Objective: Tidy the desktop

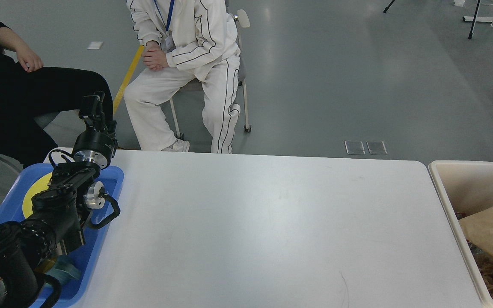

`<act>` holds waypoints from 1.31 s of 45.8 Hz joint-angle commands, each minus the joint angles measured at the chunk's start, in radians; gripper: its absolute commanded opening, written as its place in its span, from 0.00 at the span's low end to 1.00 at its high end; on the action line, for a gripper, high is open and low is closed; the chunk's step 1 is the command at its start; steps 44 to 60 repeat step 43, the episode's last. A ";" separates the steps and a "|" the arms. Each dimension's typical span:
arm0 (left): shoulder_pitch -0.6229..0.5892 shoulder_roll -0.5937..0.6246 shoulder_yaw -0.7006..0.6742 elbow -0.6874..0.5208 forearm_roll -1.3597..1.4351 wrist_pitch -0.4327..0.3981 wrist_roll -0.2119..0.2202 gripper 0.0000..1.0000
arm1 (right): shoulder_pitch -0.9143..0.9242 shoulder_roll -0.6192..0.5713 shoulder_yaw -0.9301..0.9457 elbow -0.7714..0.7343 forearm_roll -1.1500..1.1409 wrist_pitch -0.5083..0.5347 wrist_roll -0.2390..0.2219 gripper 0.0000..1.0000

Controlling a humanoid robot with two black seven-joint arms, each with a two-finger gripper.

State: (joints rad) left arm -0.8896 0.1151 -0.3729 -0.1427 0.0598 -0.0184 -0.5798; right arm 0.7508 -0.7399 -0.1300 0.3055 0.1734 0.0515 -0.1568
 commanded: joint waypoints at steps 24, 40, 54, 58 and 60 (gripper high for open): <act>0.000 0.000 0.000 0.000 0.000 0.000 0.000 0.97 | -0.148 0.260 0.983 0.227 -0.014 0.065 0.626 1.00; 0.001 0.000 0.000 0.000 0.000 0.000 0.000 0.97 | -0.032 0.424 1.009 0.277 -0.014 0.172 0.637 1.00; 0.000 0.000 0.000 0.000 0.000 0.000 0.000 0.97 | -0.013 0.427 1.006 0.274 -0.014 0.172 0.637 1.00; 0.000 0.000 0.000 0.000 0.000 0.000 0.000 0.97 | -0.013 0.427 1.006 0.274 -0.014 0.172 0.637 1.00; 0.000 0.000 0.000 0.000 0.000 0.000 0.000 0.97 | -0.013 0.427 1.006 0.274 -0.014 0.172 0.637 1.00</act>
